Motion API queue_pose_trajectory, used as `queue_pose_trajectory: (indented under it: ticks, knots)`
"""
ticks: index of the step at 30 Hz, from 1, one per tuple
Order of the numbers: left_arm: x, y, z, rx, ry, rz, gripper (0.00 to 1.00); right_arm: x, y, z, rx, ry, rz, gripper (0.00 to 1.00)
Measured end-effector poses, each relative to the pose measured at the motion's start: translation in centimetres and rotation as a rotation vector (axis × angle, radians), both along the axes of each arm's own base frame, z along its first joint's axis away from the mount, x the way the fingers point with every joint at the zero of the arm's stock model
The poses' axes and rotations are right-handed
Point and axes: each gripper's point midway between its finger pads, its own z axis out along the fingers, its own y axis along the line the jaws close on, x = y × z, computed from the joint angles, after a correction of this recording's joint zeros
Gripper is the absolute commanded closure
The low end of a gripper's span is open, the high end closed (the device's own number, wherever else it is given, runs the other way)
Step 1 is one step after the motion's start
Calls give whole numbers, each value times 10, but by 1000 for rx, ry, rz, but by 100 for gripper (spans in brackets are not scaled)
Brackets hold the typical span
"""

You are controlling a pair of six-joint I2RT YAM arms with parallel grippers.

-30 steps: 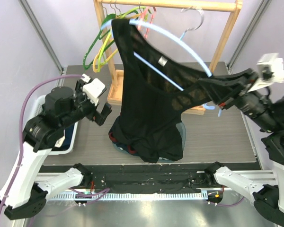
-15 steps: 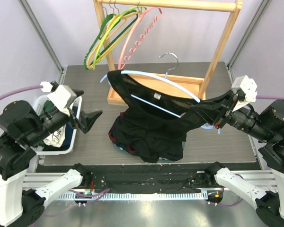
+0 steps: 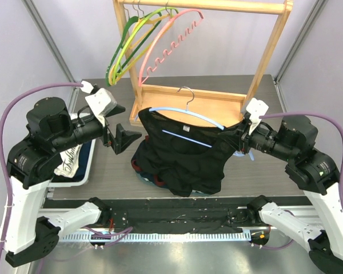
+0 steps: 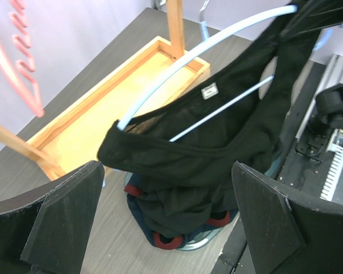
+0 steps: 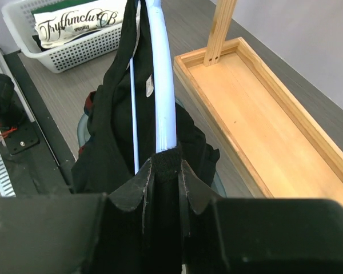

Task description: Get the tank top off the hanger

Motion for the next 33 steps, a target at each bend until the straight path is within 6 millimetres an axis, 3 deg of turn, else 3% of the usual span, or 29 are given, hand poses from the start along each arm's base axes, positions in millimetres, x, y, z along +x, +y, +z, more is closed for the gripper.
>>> queue_pose_trajectory:
  ticks: [9,13,17,23,26,33]
  knots:
    - [-1,-18,-8,7,52,-98,0,5,5,-1,-10,-73,30,99]
    - [14,-35,-9,24,72,-148,0,6,8,5,-13,-122,55,99]
    - [37,-52,-23,57,100,-173,0,7,8,9,-29,-169,72,99]
    - [49,-71,-29,70,107,-235,1,7,13,9,-42,-194,105,99]
    - [51,-81,-26,64,96,-274,6,5,16,9,-38,-193,128,99]
    - [41,-95,-21,49,80,-386,39,0,21,14,-18,-207,166,99]
